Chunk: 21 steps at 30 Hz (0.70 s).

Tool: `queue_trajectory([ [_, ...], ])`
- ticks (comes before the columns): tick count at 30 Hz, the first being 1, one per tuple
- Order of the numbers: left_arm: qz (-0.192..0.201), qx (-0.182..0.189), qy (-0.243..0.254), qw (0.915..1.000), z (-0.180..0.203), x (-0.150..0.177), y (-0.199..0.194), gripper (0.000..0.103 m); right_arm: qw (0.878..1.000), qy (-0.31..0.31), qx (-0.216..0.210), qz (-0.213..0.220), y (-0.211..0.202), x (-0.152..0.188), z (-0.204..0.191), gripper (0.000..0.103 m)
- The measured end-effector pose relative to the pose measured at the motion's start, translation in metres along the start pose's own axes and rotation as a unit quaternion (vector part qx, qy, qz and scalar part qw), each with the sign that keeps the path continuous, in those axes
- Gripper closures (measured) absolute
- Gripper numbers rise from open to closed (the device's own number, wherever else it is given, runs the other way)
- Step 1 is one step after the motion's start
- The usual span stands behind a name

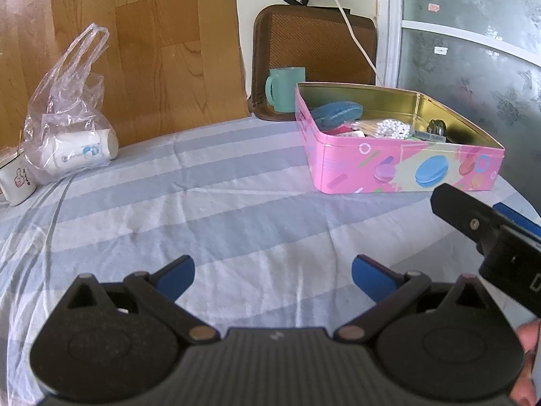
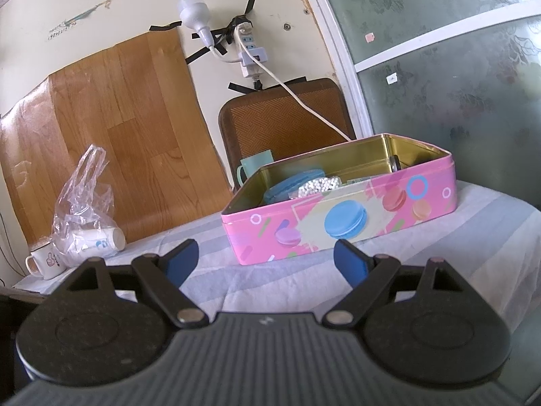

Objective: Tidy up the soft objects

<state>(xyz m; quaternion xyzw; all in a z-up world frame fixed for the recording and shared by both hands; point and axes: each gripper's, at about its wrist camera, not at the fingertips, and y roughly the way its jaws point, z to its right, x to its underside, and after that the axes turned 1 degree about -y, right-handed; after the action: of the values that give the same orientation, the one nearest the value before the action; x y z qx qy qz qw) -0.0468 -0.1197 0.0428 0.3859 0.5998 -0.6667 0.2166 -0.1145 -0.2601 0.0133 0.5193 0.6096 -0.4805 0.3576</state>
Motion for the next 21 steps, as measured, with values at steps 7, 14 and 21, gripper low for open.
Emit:
queue_trajectory([
  [7, -0.002, 0.003, -0.001, 1.0, 0.0013, 0.0007, -0.0006, 0.0, 1.0, 0.0, 0.0, 0.0, -0.0005, 0.0002, -0.0002, 0.014],
  [14, -0.002, 0.005, 0.0, 1.0, 0.0018, 0.0011, -0.0011, 0.0, 1.0, 0.0, 0.0, 0.0, -0.0004, 0.0001, 0.0001, 0.014],
  [21, -0.006, 0.008, -0.004, 0.9999, 0.0018, 0.0012, -0.0005, 0.0, 1.0, 0.0, 0.0, 0.0, -0.0005, 0.0002, -0.0005, 0.014],
])
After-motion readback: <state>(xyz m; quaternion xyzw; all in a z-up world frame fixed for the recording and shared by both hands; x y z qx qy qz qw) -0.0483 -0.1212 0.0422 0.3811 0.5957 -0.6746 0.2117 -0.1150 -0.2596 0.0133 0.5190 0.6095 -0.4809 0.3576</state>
